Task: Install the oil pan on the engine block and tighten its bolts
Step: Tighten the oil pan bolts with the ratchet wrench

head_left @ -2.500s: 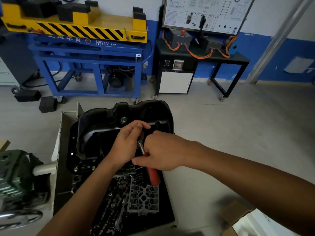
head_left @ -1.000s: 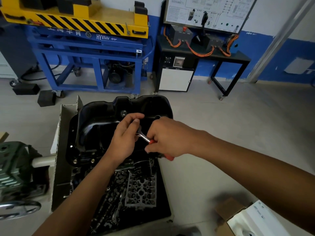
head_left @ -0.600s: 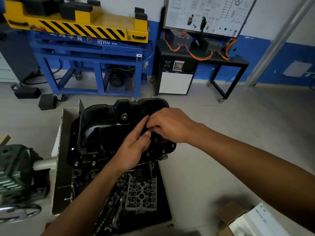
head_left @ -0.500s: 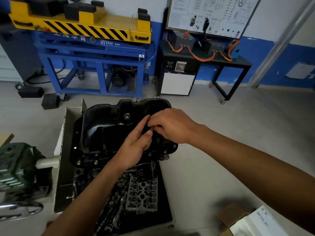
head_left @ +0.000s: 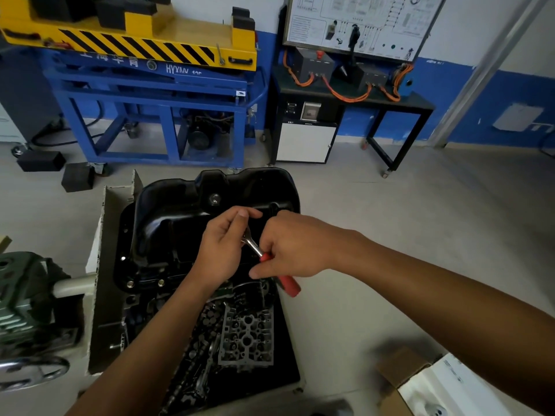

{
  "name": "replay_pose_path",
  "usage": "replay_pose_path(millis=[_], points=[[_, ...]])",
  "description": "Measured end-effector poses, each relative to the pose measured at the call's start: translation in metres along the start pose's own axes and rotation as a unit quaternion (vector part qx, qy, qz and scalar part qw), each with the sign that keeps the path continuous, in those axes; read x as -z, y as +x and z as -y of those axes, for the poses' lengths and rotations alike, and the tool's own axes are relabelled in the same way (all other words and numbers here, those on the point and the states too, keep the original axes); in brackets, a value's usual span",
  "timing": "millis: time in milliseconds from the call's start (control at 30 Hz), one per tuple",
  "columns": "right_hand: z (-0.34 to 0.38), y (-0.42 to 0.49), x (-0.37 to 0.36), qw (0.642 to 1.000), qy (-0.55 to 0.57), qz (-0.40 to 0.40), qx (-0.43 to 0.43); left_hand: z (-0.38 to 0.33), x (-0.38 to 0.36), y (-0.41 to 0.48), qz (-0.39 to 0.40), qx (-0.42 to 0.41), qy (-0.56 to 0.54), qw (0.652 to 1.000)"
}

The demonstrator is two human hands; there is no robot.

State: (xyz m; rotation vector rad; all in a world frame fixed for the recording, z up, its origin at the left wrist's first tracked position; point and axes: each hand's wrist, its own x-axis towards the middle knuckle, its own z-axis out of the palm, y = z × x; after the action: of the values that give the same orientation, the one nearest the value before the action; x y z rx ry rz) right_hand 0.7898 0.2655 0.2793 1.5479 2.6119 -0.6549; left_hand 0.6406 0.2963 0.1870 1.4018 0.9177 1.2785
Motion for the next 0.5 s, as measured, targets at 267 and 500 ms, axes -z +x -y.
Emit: replay_pose_path(millis=[267,500], points=[[-0.007,0.0,0.014,0.999,-0.027,0.025,0.028,-0.001,0.002,-0.008,0.004,0.01,-0.007,1.0],[-0.021,0.013,0.02,0.978,-0.185,-0.089,0.027,-0.006,0.004,-0.013,0.052,0.057,-0.067,0.995]])
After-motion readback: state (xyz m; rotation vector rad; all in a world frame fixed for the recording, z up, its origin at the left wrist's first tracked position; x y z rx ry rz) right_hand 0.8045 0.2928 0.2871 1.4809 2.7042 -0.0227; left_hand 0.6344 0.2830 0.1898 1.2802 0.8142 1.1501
